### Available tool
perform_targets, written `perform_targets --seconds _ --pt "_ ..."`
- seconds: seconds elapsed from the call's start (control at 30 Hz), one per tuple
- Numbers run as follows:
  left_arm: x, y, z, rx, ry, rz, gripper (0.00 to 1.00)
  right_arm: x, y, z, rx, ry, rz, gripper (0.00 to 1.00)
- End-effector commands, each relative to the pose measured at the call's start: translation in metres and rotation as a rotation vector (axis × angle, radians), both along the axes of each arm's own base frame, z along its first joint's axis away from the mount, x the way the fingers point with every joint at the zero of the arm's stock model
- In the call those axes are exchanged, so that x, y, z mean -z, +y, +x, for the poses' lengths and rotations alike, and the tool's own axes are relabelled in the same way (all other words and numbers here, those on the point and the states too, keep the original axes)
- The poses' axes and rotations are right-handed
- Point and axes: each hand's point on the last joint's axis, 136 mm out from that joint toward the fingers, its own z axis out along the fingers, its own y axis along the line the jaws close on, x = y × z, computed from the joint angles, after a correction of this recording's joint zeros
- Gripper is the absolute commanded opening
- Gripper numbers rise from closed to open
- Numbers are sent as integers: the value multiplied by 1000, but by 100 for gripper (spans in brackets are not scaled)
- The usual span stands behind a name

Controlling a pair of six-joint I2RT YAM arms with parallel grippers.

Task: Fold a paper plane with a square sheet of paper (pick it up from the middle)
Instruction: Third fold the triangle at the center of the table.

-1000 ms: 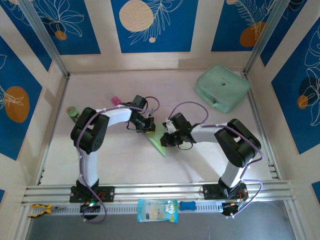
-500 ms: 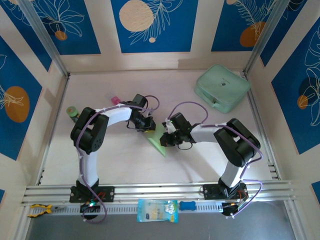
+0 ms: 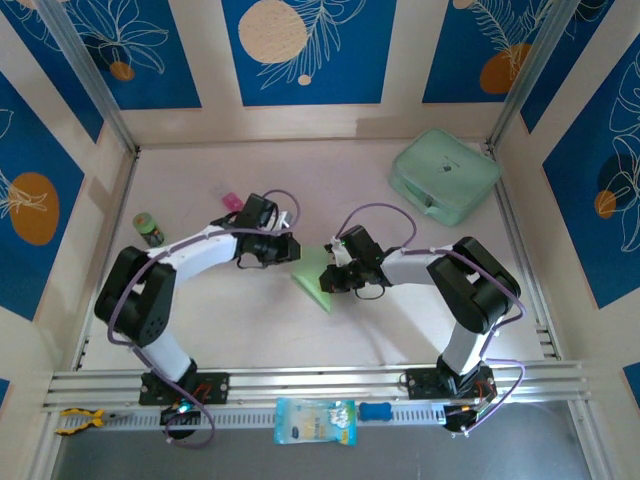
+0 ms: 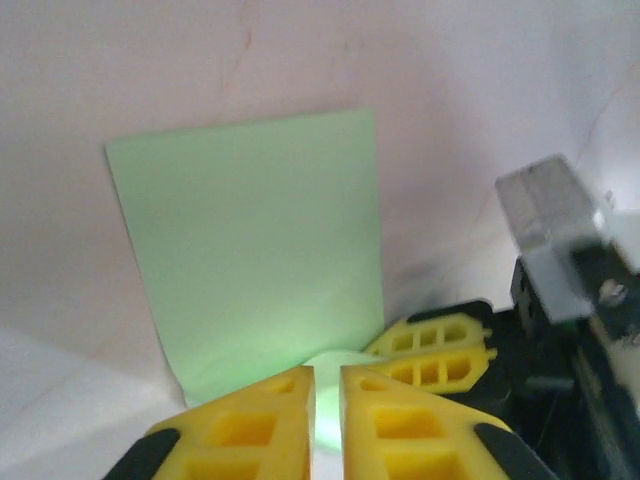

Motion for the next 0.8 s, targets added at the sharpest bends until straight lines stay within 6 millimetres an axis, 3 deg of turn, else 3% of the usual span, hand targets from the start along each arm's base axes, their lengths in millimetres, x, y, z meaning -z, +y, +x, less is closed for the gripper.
perform_targets --seconds 0.0,0.13,0.4,0.77 --pt "-7 -14 -13 -23 41 -141 10 13 -7 -6 16 45 -20 4" --pt "-3 -25 -30 -50 77 -226 0 14 -9 -5 28 49 -26 4" --pt "14 -46 -50 -82 92 -310 0 16 -12 -5 44 59 -28 4" --pt "40 -36 -53 -117 109 -229 0 16 -12 -6 45 58 -31 4"
